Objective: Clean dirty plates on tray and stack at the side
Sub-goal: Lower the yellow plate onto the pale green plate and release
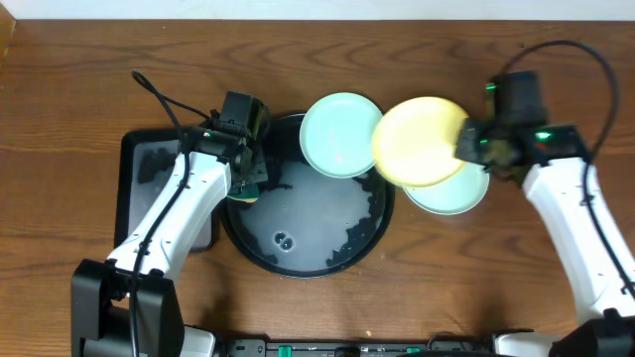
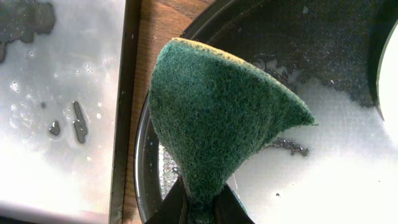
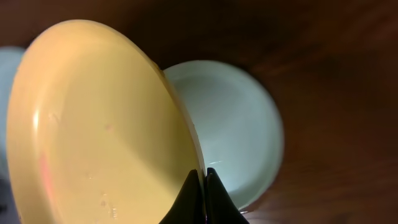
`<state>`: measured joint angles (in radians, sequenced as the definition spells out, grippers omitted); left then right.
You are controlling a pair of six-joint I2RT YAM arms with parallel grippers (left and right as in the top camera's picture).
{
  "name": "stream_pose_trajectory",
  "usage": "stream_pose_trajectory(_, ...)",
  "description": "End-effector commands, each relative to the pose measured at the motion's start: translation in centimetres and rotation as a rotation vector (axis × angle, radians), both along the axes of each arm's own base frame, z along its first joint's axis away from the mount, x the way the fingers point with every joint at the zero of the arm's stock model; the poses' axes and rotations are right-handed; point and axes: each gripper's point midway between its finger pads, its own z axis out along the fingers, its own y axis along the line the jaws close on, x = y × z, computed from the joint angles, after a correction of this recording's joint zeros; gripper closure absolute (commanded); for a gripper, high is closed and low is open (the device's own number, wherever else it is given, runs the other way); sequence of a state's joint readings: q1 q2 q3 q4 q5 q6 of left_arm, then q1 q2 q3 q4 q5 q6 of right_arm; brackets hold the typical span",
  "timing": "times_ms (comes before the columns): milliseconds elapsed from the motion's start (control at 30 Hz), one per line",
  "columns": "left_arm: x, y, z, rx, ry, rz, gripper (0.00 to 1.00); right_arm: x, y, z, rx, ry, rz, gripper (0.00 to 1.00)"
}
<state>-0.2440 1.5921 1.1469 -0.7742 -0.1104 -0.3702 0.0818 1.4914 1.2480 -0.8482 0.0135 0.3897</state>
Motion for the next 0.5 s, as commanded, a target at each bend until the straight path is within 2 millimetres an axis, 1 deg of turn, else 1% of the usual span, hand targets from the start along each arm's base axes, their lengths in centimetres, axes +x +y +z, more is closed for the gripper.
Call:
stream_pose_trajectory(0,0.7,0.1,1.1,-0.006,-0.036,0.016,0.93,0.0,-3.0,-1.0,0.020,0.037,-0.076,0.99)
stream_pose_trajectory(100,0.7,0.1,1.1,-0.007,-0.037,0.016,0.92,-0.2,-5.4,-2.5,0.000,0.084,-0.140,0.99)
stream_pose_trajectory(167,0.7,0.1,1.1,-0.007,-0.039,0.016,0.93,-0.3,-6.2,-3.7,-0.001,0.120,-0.163,0.99)
stream_pose_trajectory(200,0.7,0.1,1.1,-0.007,-0.039,0.016,0.93,-0.4,-6.6,-4.8,0.000,0.155,-0.173,0.99)
stream_pose_trajectory(333,0.7,0.1,1.1,-0.007,-0.040,0.016,0.93,-0.7,-6.4,-7.1,0.006,0.231,-0.169,0.99)
stream_pose_trajectory(467,0.9,0.1,1.2,-0.009,-0.047,0.016,0.92,-1.0,-5.9,-8.6,0.013,0.282,-0.157,0.99)
